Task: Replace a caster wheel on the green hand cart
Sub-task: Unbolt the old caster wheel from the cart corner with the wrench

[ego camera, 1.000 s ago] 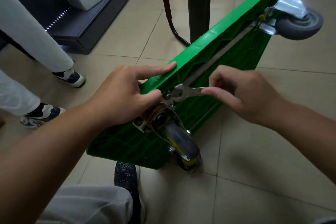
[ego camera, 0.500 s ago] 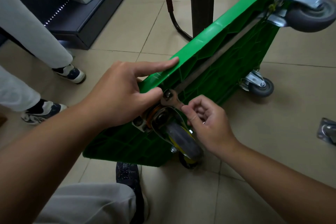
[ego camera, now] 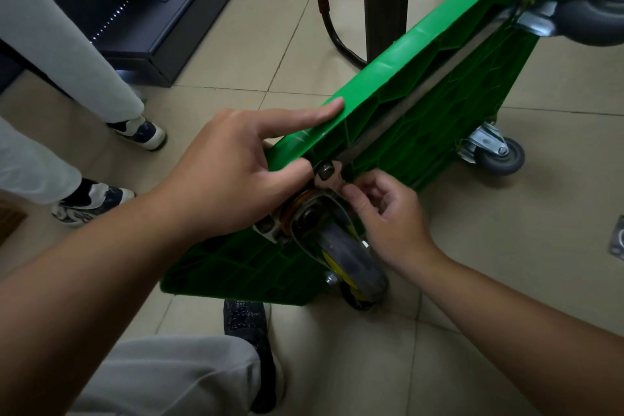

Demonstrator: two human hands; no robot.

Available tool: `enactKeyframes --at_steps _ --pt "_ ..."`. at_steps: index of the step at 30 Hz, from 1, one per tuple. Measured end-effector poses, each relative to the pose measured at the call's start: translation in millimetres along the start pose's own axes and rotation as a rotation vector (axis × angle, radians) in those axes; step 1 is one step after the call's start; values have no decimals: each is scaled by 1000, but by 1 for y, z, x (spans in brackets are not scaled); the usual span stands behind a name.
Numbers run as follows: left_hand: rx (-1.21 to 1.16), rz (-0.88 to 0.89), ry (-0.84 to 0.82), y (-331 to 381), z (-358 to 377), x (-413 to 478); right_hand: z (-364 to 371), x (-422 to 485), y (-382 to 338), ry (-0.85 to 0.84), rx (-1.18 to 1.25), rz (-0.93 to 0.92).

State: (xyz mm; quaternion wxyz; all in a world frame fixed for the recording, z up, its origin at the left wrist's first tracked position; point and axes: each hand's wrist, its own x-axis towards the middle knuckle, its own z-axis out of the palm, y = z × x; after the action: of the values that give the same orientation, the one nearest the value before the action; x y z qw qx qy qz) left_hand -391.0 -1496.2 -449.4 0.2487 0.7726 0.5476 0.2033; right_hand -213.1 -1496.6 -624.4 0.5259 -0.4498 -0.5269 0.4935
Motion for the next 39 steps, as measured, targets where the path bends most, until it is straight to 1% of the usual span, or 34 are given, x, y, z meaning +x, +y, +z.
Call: enactKeyframes --at_steps 5,10,13,17,21,22,25,27,29,32,34,35,37,39 --pt "4 5 -3 -2 0 0 -6 15 -1 42 -78 -55" --pt "23 13 -7 -1 -1 -1 -8 17 1 24 -122 -67" --pt "44 14 4 1 -1 0 -27 28 -13 9 -273 -155" --pt "47 9 -6 4 -1 -1 -59 48 -53 -25 -625 -367" --pt "38 6 -20 4 -1 1 -68 60 -119 -79 -984 -630" --pt "40 9 -19 4 -1 1 -68 59 -136 -103 -1064 -702" --pt "14 17 1 4 1 0 -56 55 -178 -244 -1308 -964" --pt "2 19 11 2 1 0 -48 51 -191 -281 -1417 -1135" --pt "-6 12 11 -1 2 -1 -45 48 -192 -283 -1490 -1215" --pt "-21 10 23 -3 3 -1 -49 49 -190 -272 -1506 -1266" --pt "-23 14 24 -1 3 -1 -56 53 -191 -318 -1417 -1290" --pt "-21 14 23 1 3 -1 -61 55 -190 -340 -1346 -1269" --pt "-27 8 17 2 2 0 -74 58 -182 -302 -1178 -1158" --pt "-31 -5 2 1 1 0 -80 56 -167 -216 -967 -927"
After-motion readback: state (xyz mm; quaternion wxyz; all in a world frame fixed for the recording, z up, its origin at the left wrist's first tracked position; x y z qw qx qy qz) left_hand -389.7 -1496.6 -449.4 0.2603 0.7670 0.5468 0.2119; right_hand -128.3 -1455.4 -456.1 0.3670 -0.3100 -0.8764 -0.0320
